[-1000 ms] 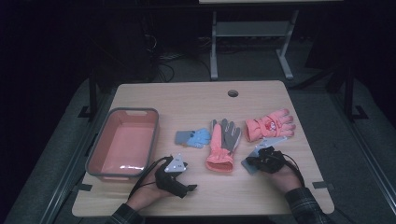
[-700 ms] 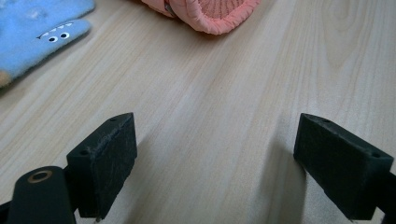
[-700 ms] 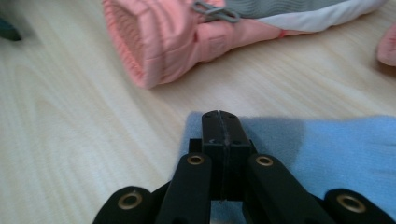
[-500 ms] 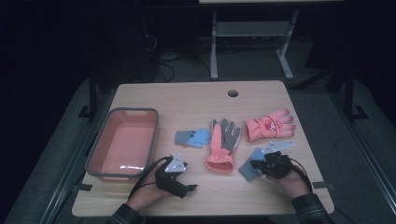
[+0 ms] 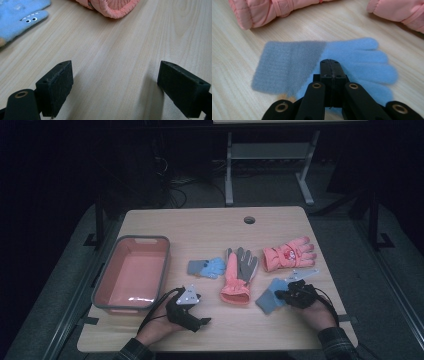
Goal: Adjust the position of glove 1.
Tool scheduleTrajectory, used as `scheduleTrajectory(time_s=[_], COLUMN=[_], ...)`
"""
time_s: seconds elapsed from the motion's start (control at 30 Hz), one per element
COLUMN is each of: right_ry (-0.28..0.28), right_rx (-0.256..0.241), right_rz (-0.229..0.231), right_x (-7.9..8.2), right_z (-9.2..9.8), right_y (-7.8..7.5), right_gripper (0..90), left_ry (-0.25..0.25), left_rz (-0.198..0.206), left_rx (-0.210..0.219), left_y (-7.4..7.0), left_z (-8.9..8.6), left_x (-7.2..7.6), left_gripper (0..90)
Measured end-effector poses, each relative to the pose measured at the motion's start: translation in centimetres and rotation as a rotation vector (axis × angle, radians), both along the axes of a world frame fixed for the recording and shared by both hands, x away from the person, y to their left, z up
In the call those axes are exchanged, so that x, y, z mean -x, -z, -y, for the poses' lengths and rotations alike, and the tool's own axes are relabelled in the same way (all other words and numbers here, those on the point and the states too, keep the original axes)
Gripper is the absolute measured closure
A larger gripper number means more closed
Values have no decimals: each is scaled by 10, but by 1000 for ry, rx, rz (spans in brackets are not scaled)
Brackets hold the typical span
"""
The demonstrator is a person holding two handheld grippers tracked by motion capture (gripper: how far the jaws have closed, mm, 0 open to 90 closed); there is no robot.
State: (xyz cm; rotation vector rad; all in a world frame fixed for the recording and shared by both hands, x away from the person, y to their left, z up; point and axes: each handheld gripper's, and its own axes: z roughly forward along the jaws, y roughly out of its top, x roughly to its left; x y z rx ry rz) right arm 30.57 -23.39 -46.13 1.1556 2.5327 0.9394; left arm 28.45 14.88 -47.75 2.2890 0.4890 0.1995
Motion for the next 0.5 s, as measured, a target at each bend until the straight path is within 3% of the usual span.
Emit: scheduleTrajectory(time_s=[0.33,0.5], right_ry=[-33,-82], right_rx=[-11,-12], right_rz=[-18,-15], right_x=[5,15], right_z=[-6,-16], right_y=[0,0], right_gripper=[900,900], left_ry=[-1,-4], left_rz=[1,-3], left_rx=[-1,3], left_y=[0,0], left_z=[0,1], left_x=[0,0], left_gripper=[125,125])
